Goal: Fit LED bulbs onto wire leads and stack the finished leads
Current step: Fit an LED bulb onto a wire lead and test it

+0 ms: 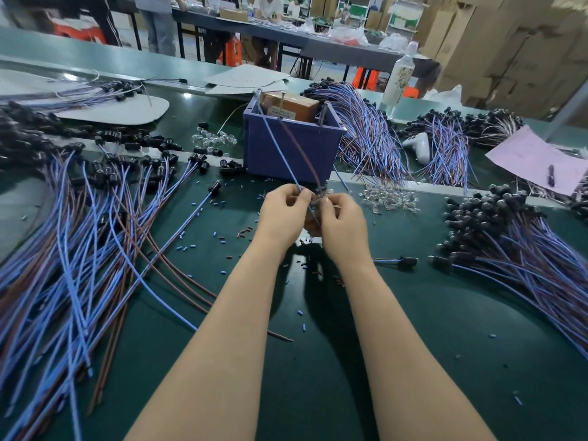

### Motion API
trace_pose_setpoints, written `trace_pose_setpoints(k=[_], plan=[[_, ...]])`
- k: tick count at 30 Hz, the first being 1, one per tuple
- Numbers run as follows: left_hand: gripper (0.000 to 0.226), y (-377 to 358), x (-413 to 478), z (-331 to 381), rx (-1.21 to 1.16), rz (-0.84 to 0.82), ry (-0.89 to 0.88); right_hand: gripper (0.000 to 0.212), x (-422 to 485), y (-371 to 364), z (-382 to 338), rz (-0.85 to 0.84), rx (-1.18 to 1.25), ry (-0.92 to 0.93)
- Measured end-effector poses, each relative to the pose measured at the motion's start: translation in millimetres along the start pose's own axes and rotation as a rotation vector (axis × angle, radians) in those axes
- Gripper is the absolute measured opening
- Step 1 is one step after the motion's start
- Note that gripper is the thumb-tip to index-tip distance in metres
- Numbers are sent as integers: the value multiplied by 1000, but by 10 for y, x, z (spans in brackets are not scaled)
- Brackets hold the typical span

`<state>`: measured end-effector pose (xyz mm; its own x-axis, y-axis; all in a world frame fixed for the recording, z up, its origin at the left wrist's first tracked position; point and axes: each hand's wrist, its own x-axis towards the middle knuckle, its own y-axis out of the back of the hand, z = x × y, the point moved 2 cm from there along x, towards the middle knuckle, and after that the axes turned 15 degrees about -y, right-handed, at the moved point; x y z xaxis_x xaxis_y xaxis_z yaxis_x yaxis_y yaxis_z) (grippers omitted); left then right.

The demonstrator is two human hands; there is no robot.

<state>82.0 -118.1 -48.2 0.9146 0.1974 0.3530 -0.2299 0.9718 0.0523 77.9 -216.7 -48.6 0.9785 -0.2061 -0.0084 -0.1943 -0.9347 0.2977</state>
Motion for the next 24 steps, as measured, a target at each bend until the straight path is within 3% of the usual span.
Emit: trace_pose_setpoints(k=[6,8,12,19,24], plan=[[11,17,8,-14,63,67,-95,10,15,65,-7,188,147,-22],[15,8,4,-25,104,83,-110,9,-14,54,-13,187,91,-3],[16,9,-8,-11,219,32,-148,29,-78,4,-43,175,-106,69],[24,15,11,-19,295,-11,-138,31,-132,-29,-65,158,-223,151],[11,-1,-9,-11,260,9,-147,17,-101,-21,-35,217,-110,0]])
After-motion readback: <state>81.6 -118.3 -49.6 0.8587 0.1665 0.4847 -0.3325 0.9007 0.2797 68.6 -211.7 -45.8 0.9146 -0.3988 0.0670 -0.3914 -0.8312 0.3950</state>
